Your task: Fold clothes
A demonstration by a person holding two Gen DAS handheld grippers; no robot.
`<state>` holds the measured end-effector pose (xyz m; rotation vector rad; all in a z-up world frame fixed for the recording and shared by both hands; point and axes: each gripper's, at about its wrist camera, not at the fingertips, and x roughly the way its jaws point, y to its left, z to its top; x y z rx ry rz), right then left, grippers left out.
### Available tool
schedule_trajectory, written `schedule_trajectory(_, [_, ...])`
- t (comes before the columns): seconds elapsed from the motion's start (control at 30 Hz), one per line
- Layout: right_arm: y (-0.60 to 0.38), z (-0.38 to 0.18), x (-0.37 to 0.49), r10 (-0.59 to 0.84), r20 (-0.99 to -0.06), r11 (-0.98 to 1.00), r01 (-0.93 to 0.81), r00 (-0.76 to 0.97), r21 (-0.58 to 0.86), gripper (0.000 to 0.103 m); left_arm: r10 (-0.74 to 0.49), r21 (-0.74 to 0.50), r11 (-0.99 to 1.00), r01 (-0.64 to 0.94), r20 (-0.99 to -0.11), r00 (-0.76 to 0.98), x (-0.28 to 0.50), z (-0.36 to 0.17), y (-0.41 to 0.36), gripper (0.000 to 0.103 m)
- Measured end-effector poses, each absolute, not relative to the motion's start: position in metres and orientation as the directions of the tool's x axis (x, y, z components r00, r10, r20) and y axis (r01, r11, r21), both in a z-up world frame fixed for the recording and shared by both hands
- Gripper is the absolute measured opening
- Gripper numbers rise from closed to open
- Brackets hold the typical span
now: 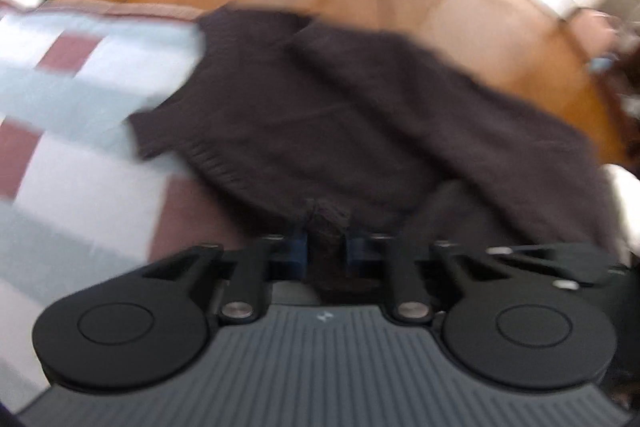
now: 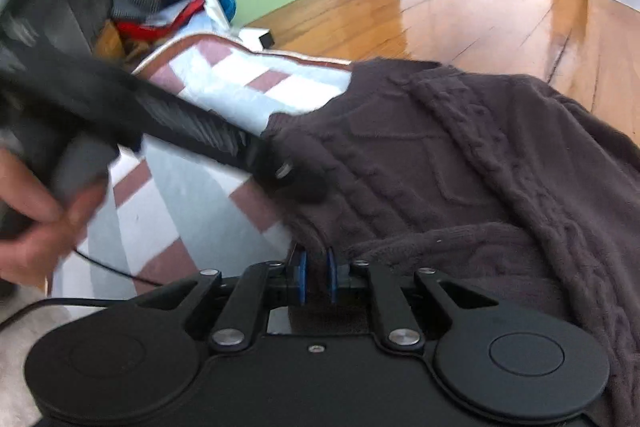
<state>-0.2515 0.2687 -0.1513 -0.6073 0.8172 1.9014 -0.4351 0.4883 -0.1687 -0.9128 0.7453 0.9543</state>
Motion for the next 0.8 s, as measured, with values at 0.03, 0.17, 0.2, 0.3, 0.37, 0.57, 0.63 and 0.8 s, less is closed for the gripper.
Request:
schedule_trajectory(0.03, [0.268, -0.152, -0.253, 0.569, -0.709, -0.335, -0.905, -0.416, 0.263, 0.009, 0.365, -0.281, 0.267, -0.922, -0.856, 0.367, -0.436, -0.169, 0.489, 0.014])
schedule_trajectory(0.17, [0.271, -0.160, -0.261, 0.531, -0.760, -0.343, -0.915, -0.376, 0.213, 0.001, 0.448, -0.067, 0.195, -0.979, -0.881, 0.149, -0.437, -0.171, 0.490, 0.013])
schedule_trajectory(0.2, [0.270, -0.165, -0.263, 0.516, -0.777, -0.348, -0.917, -0.361, 0.196, 0.001, 0.432, -0.098, 0.172, -0.980, -0.887, 0.164, -0.442, -0.174, 0.494, 0.013])
schedule_trajectory(0.3, [0.262, -0.174, -0.265, 0.510, -0.787, -0.363, -0.916, -0.348, 0.170, 0.001, 0.436, -0.184, 0.085, -0.979, -0.877, 0.202, -0.459, -0.175, 0.499, 0.013])
schedule_trajectory(0.37, [0.263, -0.173, -0.258, 0.499, -0.789, -0.334, -0.920, -0.358, 0.206, 0.001, 0.448, -0.207, 0.010, -0.978, -0.874, 0.189, -0.472, -0.174, 0.502, 0.013])
schedule_trajectory(0.57, [0.259, -0.177, -0.248, 0.489, -0.785, -0.315, -0.916, -0.380, 0.247, 0.001, 0.589, -0.139, -0.193, -0.971, -0.808, -0.001, -0.517, -0.147, 0.499, 0.000])
schedule_trajectory(0.63, [0.258, -0.174, -0.246, 0.488, -0.783, -0.307, -0.915, -0.387, 0.261, 0.001, 0.555, -0.358, -0.206, -0.911, -0.810, 0.192, -0.534, -0.160, 0.496, 0.002])
schedule_trajectory(0.8, [0.248, -0.145, -0.228, 0.575, -0.717, -0.254, -0.919, -0.395, 0.302, 0.012, 0.438, -0.630, -0.305, -0.715, -0.759, 0.482, -0.545, -0.201, 0.504, 0.025])
